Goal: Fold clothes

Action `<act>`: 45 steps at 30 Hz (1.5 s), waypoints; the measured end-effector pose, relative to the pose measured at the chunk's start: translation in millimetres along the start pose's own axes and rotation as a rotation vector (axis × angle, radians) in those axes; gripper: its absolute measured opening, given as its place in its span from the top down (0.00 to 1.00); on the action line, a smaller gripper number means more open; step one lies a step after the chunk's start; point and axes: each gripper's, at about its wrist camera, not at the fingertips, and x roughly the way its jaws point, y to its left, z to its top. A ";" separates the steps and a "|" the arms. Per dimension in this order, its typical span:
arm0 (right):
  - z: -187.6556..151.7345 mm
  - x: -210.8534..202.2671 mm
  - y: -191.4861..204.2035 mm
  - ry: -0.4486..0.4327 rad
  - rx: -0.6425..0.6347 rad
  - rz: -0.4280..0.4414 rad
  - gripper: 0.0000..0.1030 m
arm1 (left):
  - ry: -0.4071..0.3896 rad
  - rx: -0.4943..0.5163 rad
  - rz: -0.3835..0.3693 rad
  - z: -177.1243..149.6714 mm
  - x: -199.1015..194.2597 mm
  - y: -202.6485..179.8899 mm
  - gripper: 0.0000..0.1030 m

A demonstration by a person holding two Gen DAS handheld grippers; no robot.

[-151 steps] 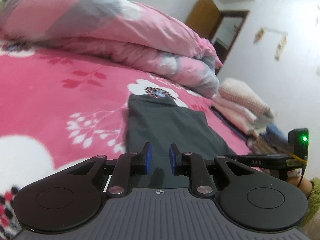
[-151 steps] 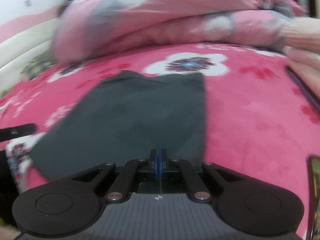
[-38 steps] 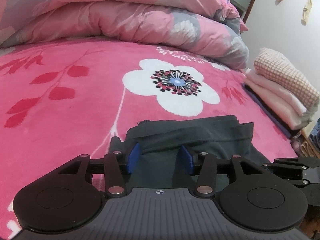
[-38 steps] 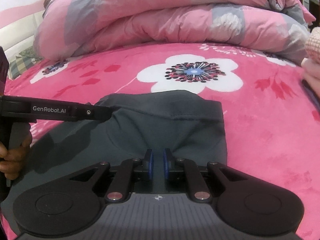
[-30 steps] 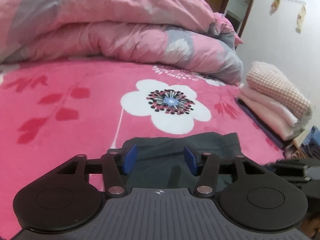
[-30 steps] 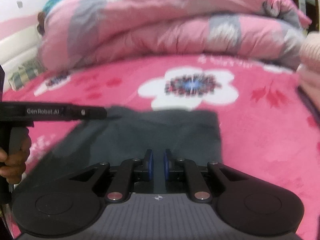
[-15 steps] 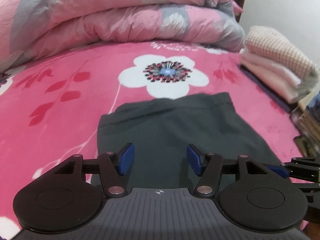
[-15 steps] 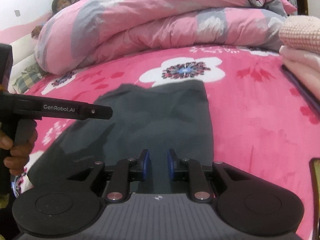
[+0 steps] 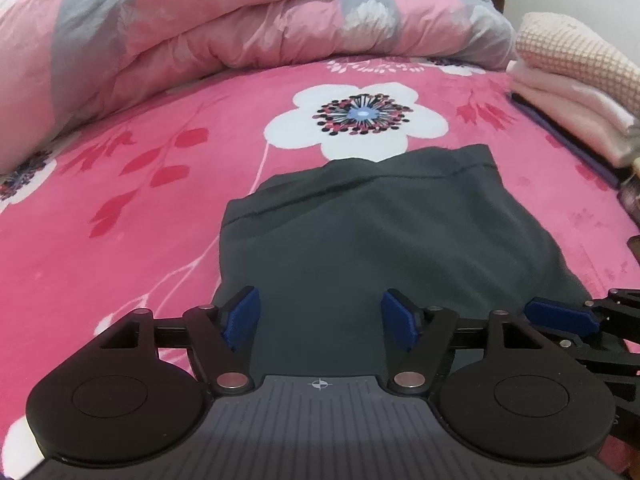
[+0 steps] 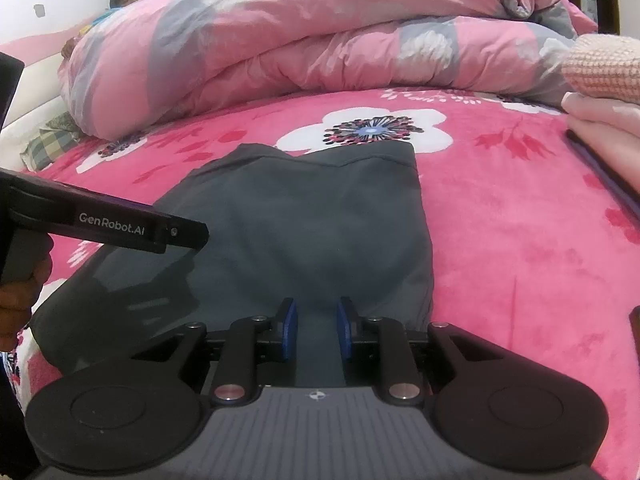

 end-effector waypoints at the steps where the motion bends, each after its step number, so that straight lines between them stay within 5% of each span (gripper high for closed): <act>1: -0.3 0.1 0.2 -0.002 -0.001 0.002 0.74 | 0.001 0.002 0.004 -0.3 0.0 -0.8 0.31; 7: -1.9 0.9 1.7 -0.011 -0.008 0.009 0.67 | 0.011 0.018 0.029 -2.1 1.8 -4.1 0.27; 45: -12.2 1.6 4.2 -0.046 -0.033 0.001 0.66 | 0.050 0.028 0.118 -7.8 5.4 -8.5 0.04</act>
